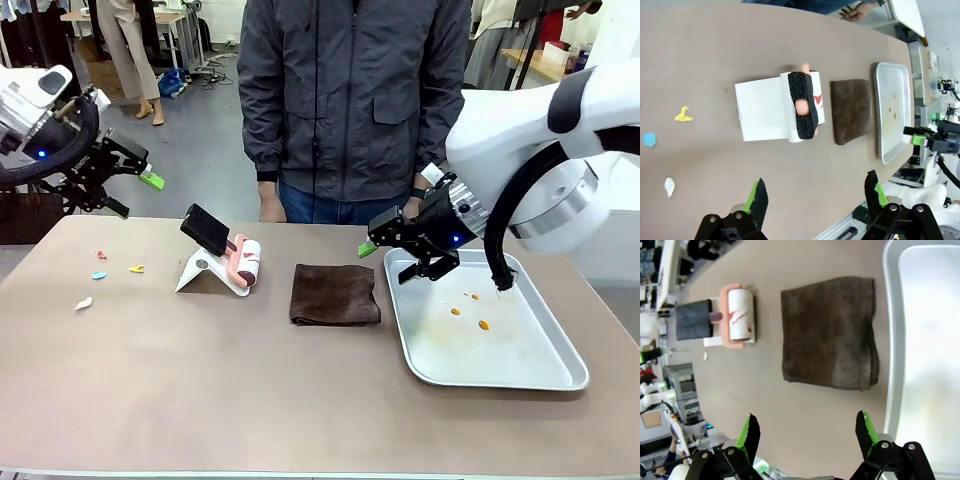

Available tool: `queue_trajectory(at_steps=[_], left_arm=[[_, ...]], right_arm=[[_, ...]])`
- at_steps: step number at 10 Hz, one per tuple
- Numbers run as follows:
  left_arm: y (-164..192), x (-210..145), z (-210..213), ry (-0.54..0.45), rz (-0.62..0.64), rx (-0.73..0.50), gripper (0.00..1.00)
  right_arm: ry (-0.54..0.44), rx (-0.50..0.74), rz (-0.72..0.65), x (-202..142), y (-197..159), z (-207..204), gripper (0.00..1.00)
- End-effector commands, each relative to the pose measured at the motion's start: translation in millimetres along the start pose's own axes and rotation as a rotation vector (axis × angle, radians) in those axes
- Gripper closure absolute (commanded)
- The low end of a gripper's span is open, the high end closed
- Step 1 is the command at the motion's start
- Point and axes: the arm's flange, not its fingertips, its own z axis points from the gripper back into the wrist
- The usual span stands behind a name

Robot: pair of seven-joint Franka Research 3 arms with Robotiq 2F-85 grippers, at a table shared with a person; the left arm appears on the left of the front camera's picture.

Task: Clean the surface of the table.
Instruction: Hold the Lint Roller with your left hand and the towel with your right hand.

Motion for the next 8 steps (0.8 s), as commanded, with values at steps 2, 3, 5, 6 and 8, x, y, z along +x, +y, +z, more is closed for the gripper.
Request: queue_trajectory(at_steps=[2,3,5,6,8], left_arm=[[-1,-4,2,-0.007,-0.001,0.004,0.00],[0,0,1,-0.001,-0.001,0.000,0.00],[-8,36,-11,0.068,0.062,0.023,0.00],[-9,48,-19,0.102,0.062,0.024,0.00],[-8,64,-37,0.128,0.090,0.041,0.00]], right_arm=[[-0.002,0.000,0.017,-6,-1,3,0.00],[0.002,0.002,0.007,-2,2,0,0.00],[0.062,-0.096,0.066,26,24,-21,0.00],[0.036,-0.157,0.015,40,26,-28,0.00],[0.094,-0.233,-0.001,60,33,-49,0.00]])
